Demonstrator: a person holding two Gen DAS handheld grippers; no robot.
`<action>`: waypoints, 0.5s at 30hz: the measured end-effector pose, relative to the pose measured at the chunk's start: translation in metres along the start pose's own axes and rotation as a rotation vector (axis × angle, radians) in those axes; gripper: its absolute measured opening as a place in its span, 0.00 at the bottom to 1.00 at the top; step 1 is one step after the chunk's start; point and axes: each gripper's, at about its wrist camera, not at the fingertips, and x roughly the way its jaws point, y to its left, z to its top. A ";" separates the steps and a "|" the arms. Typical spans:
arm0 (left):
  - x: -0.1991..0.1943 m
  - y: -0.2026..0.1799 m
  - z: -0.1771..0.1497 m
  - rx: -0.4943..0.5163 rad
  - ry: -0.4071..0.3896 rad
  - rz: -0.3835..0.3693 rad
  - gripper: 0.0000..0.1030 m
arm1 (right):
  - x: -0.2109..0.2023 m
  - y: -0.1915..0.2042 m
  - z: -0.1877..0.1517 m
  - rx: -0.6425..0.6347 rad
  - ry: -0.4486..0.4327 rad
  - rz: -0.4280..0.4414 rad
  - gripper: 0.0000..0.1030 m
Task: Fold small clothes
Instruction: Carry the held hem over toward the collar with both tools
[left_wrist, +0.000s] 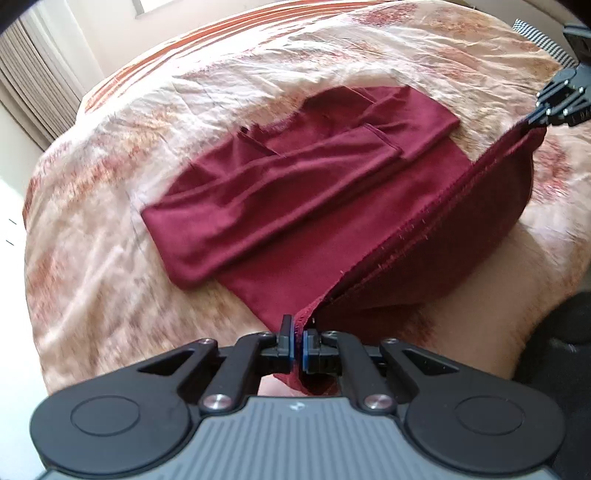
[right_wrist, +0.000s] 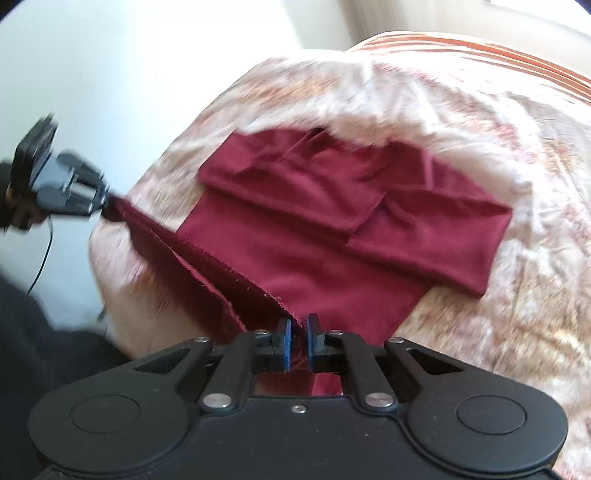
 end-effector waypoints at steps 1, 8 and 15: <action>0.002 0.005 0.008 -0.008 -0.006 0.003 0.03 | 0.001 -0.005 0.008 0.012 -0.014 -0.011 0.07; 0.032 0.052 0.076 -0.109 -0.057 0.104 0.04 | 0.016 -0.049 0.080 0.037 -0.093 -0.092 0.07; 0.095 0.084 0.124 -0.507 -0.090 0.218 0.04 | 0.056 -0.083 0.137 0.053 -0.128 -0.209 0.07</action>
